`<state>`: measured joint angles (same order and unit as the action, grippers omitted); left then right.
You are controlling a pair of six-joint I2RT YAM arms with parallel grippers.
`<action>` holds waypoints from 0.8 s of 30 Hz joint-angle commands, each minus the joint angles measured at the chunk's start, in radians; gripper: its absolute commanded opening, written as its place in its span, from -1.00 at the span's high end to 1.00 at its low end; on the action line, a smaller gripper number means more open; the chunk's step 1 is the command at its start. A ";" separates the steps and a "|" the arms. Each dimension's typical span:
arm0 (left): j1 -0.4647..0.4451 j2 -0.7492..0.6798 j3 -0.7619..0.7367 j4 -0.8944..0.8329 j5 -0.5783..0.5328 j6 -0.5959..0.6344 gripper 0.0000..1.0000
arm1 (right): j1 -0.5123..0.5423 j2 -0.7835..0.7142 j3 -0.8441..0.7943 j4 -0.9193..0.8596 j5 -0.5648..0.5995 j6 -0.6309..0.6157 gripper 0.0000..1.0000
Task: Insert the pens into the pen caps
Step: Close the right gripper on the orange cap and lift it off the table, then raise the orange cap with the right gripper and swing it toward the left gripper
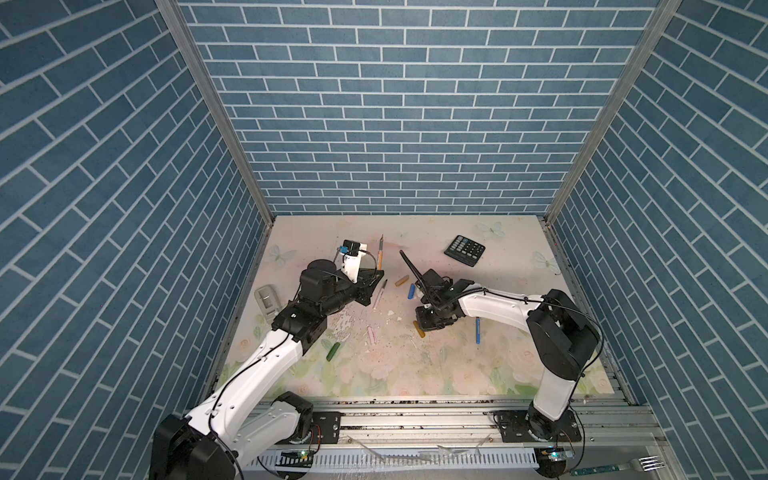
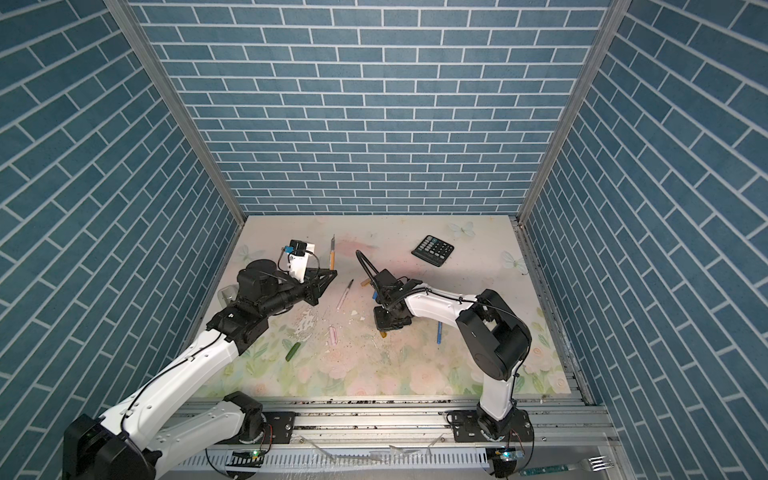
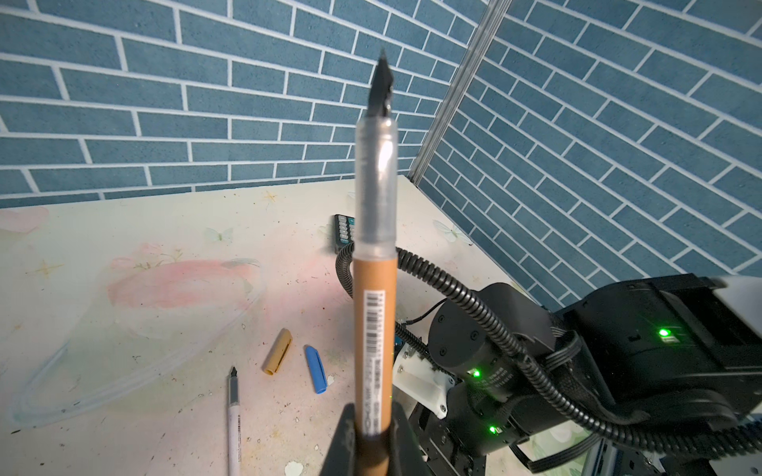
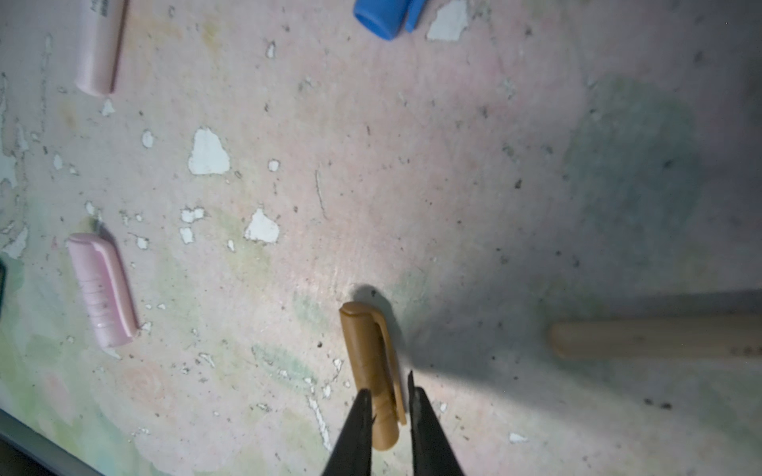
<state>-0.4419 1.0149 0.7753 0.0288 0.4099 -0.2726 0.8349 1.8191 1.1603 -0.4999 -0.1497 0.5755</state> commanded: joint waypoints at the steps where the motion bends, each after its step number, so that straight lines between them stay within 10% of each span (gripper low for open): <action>1: -0.004 0.004 0.024 0.025 0.014 0.009 1.00 | 0.003 0.018 0.011 -0.015 0.029 -0.001 0.60; 24: -0.004 0.012 0.027 0.019 0.015 0.012 1.00 | 0.026 0.066 0.019 0.016 0.005 0.024 0.57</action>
<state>-0.4423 1.0233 0.7757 0.0284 0.4126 -0.2722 0.8505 1.8519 1.1648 -0.4576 -0.1623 0.5797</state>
